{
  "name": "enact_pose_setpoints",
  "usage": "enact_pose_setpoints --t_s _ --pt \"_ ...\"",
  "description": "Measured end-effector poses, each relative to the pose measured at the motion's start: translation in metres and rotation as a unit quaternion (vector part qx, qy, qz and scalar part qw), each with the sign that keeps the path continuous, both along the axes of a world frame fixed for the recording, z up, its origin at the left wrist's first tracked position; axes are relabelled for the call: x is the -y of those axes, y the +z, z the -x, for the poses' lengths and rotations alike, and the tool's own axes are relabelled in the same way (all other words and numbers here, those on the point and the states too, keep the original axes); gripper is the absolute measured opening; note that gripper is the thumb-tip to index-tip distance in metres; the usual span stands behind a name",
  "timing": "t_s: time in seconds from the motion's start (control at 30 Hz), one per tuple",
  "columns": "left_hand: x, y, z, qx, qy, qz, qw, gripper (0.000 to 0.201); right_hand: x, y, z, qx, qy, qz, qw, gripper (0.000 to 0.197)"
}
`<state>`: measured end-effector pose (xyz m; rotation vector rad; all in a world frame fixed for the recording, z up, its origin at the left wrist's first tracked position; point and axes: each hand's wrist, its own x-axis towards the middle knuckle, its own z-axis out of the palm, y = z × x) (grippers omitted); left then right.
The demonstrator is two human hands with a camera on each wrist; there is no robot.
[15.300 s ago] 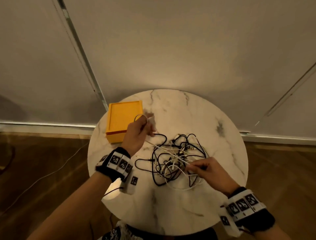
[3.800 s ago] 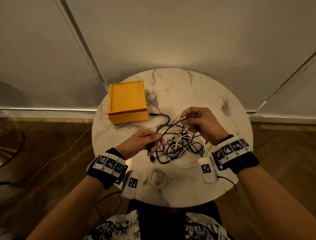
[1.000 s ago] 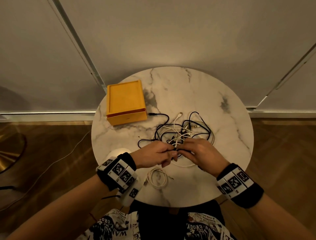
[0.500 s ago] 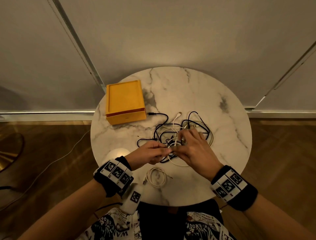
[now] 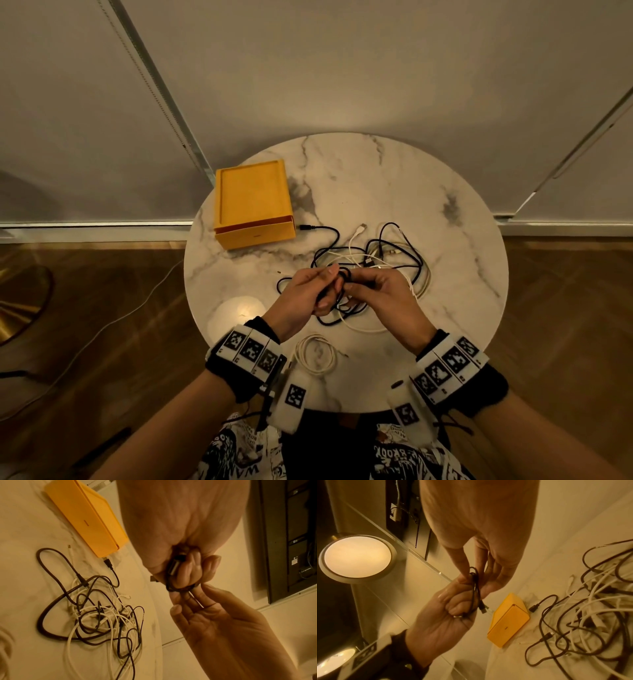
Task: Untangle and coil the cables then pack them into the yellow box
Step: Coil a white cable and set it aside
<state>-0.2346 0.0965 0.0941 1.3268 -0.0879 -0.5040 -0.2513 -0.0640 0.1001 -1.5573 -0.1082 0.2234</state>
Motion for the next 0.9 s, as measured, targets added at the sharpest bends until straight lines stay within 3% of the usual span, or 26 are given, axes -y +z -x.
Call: enact_pose_setpoints --t_s 0.2,0.37,0.5,0.67,0.77,0.9 --pt "0.009 0.000 0.005 0.014 0.046 -0.014 0.999 0.033 0.002 -0.009 -0.003 0.027 -0.041 -0.011 0.999 0.023" --pt "0.016 -0.009 0.007 0.127 0.166 -0.096 0.973 0.019 -0.004 -0.015 -0.005 0.033 -0.061 -0.022 0.997 0.025" --pt "0.015 -0.007 0.003 0.225 0.206 -0.165 0.938 0.008 -0.006 -0.014 -0.006 -0.026 -0.050 -0.139 0.989 0.025" --pt "0.008 -0.011 0.003 0.257 0.165 -0.163 0.938 0.012 0.000 -0.016 -0.008 -0.119 -0.001 -0.270 0.956 0.024" --pt "0.007 -0.019 0.006 0.264 0.184 -0.181 0.929 0.007 0.000 -0.017 -0.008 -0.094 0.009 -0.176 0.980 0.025" --pt "-0.003 -0.023 0.004 0.268 0.187 -0.193 0.925 0.021 0.006 -0.019 -0.012 -0.061 -0.027 -0.052 0.996 0.031"
